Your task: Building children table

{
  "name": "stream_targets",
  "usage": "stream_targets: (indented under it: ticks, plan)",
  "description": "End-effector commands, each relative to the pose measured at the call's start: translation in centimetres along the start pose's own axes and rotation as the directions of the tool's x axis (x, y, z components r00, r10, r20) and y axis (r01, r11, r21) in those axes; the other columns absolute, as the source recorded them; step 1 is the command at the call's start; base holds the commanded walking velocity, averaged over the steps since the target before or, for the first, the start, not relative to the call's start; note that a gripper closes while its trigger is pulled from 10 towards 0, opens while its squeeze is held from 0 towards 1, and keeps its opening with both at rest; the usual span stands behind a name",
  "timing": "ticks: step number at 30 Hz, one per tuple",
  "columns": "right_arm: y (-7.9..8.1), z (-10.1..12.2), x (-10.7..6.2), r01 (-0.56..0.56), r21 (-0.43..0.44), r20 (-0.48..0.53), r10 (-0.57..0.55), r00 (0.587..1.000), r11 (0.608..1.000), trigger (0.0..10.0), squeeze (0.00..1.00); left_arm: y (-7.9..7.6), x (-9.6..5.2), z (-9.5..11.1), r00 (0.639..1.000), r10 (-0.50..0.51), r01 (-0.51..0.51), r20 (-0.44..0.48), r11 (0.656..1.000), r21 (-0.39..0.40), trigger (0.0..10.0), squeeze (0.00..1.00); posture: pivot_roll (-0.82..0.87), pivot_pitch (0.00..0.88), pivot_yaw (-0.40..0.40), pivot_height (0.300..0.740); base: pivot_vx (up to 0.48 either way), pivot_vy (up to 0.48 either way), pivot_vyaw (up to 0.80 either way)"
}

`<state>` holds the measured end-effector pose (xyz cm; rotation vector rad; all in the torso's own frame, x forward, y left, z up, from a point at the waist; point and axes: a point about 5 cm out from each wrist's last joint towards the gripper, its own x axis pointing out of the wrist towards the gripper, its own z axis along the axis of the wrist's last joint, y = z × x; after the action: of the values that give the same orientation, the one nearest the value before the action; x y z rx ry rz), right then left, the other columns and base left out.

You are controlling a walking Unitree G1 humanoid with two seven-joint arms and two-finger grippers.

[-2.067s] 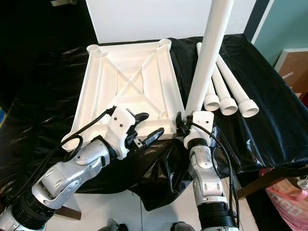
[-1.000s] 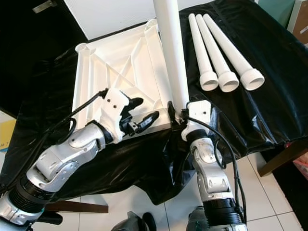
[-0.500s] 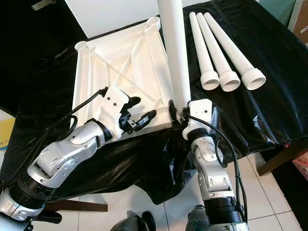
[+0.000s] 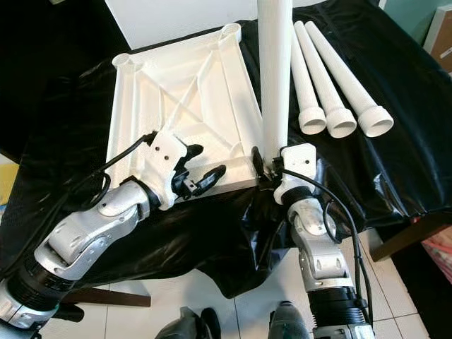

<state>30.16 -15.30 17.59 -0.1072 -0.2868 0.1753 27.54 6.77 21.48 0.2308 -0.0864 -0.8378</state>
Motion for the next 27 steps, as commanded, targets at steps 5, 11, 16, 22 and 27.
stream_targets:
  ticks: [5,11,16,22,27]
  plan:
    - [-1.0,-0.36,-0.17,0.009,0.006,-0.021,-0.009,1.0,1.0,10.0,0.0,-1.51,-0.42,-0.33,0.968,-0.249,0.249,-0.02,0.968,0.029,10.0,0.0,-0.11,0.178,0.094,0.74,0.0,0.0,0.0]
    - [-1.15,-0.3,0.02,-0.012,0.002,-0.021,0.013,1.0,1.0,10.0,0.0,-1.69,-0.61,-0.27,0.97,-0.244,0.244,-0.011,0.969,0.03,10.0,0.0,-0.1,0.173,0.078,0.74,0.0,0.0,0.0]
    - [-1.12,-0.43,0.09,-0.023,0.002,-0.028,0.023,0.999,1.0,10.0,0.0,-1.72,-0.77,-0.13,0.97,-0.244,0.244,-0.005,0.97,0.026,10.0,0.0,-0.1,0.175,0.074,0.74,0.0,0.0,0.0]
    - [-1.37,-0.66,0.18,-0.022,0.004,-0.036,0.022,0.999,1.0,10.0,0.0,-1.88,-0.84,-0.07,0.967,-0.256,0.256,-0.004,0.966,0.028,10.0,0.0,-0.08,0.166,0.064,0.74,0.0,0.0,0.0]
    - [-1.42,-0.8,0.15,-0.018,0.004,-0.039,0.019,0.999,1.0,10.0,0.0,-1.89,-0.89,-0.05,0.966,-0.258,0.258,0.0,0.966,0.023,10.0,0.0,-0.08,0.153,0.065,0.74,0.0,0.0,0.0]
